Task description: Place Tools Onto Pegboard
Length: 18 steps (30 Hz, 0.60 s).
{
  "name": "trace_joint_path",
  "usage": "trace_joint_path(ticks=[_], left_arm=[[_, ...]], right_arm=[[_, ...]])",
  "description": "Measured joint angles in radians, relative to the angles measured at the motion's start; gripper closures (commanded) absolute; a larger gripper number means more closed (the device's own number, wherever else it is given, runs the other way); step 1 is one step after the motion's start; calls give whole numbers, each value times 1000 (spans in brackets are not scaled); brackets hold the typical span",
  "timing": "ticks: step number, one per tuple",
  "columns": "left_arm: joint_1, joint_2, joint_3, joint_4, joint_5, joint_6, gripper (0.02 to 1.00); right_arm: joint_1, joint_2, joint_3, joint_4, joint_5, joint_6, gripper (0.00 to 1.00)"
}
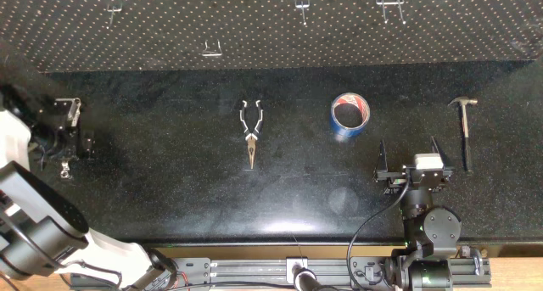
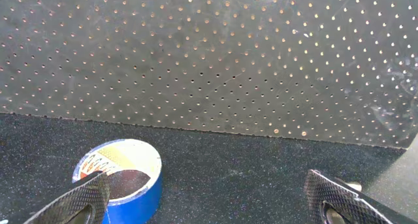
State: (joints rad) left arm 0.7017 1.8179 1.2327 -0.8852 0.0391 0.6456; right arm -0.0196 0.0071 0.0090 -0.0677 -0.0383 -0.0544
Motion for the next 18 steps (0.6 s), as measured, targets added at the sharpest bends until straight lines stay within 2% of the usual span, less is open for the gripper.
trace_joint_path(ticks=[18], left_arm=[[4,0,-67,95,26,-4,23]], right_arm=[[0,0,0,0,0,0,25]])
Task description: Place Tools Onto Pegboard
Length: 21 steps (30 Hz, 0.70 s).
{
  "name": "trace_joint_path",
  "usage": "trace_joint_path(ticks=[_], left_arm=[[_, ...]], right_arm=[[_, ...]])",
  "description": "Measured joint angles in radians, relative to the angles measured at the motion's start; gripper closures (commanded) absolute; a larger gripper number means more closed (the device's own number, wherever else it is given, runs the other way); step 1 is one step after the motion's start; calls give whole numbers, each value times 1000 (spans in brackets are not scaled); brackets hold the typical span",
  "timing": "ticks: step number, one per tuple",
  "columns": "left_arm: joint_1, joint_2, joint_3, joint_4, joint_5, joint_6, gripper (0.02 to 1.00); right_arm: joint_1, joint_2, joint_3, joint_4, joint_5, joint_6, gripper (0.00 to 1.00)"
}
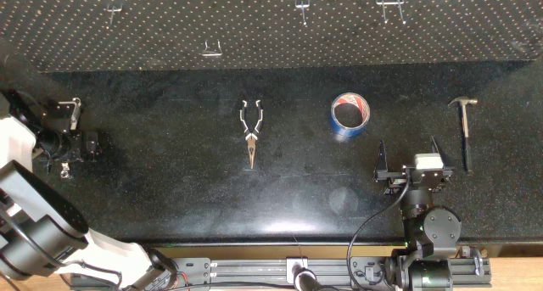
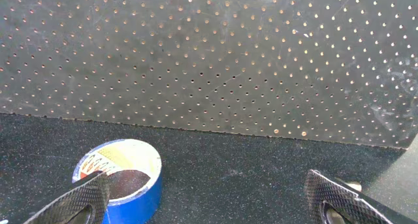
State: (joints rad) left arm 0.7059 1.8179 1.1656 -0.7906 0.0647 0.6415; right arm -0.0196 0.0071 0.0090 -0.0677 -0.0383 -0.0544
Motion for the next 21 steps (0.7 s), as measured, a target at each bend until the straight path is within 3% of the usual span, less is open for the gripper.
trace_joint_path(ticks=[15,18,21], left_arm=[[0,32,0,26,37,-18,47],[0,32,0,27,37,-22,161],[0,33,0,30,37,-32,608]], right_arm=[[0,0,0,0,0,0,25],[0,0,0,0,0,0,25],[0,0,0,0,0,0,25]])
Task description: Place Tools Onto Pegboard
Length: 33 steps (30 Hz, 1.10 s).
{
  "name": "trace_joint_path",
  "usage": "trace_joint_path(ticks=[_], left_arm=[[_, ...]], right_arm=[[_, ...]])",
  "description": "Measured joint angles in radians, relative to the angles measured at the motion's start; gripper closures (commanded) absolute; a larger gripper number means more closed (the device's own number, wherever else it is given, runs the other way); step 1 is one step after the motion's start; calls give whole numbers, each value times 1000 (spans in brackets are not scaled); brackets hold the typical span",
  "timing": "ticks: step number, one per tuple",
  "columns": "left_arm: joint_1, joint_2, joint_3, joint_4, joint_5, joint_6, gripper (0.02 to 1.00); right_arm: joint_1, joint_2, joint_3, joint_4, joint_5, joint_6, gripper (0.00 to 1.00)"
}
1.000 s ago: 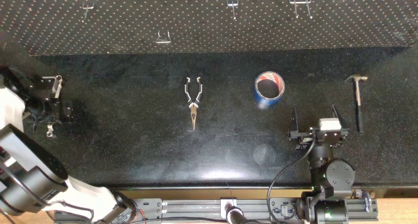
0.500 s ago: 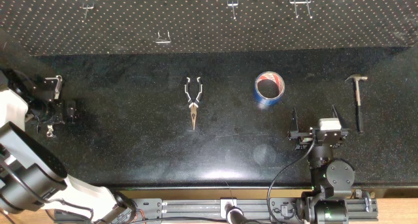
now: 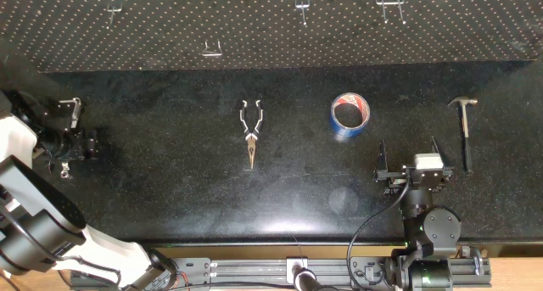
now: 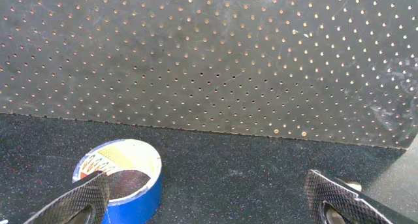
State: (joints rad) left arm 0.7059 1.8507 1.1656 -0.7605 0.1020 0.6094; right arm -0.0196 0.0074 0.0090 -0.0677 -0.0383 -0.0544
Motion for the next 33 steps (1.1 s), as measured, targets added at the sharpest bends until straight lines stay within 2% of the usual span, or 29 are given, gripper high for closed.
trace_joint_path(ticks=[1,4,5,27,33], left_arm=[[0,0,0,0,0,-1,704],[0,1,0,5,4,-9,840],[0,1,0,6,5,-14,989],[0,-16,0,-9,13,-27,989],[0,-200,-14,-31,10,-28,989]], right_arm=[[0,0,0,0,0,0,25],[0,0,0,0,0,0,27],[0,0,0,0,0,0,27],[0,0,0,0,0,0,27],[0,0,0,0,0,0,25]])
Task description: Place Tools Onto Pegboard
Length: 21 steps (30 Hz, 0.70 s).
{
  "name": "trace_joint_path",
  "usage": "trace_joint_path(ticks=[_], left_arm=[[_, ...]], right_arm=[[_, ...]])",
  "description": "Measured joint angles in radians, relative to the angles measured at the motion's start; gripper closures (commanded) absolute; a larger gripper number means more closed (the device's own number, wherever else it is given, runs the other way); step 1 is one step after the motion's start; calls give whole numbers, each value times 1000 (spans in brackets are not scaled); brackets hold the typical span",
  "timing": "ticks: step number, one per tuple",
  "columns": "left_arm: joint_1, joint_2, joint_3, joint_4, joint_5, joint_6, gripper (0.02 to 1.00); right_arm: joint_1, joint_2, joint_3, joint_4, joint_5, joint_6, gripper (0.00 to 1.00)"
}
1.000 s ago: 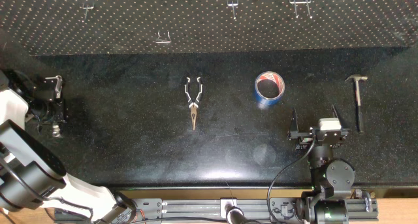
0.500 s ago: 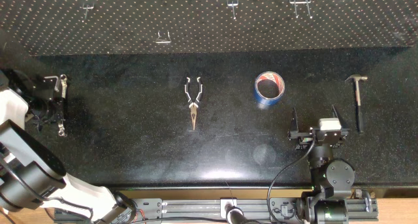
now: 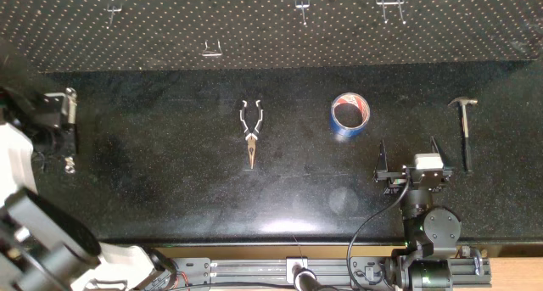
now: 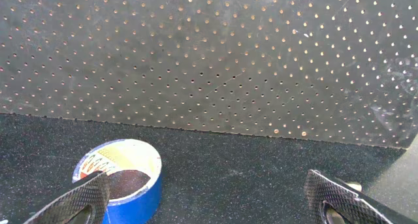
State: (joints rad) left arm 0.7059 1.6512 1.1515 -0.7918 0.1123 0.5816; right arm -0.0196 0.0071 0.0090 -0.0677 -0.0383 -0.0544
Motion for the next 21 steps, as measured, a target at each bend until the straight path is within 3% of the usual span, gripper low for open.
trace_joint_path(ticks=[10,21], left_arm=[[-95,-438,-151,14,2,-12,989],[-118,-782,-209,3,1,-143,989]], right_arm=[[0,0,0,0,0,0,25],[0,0,0,0,0,0,25]])
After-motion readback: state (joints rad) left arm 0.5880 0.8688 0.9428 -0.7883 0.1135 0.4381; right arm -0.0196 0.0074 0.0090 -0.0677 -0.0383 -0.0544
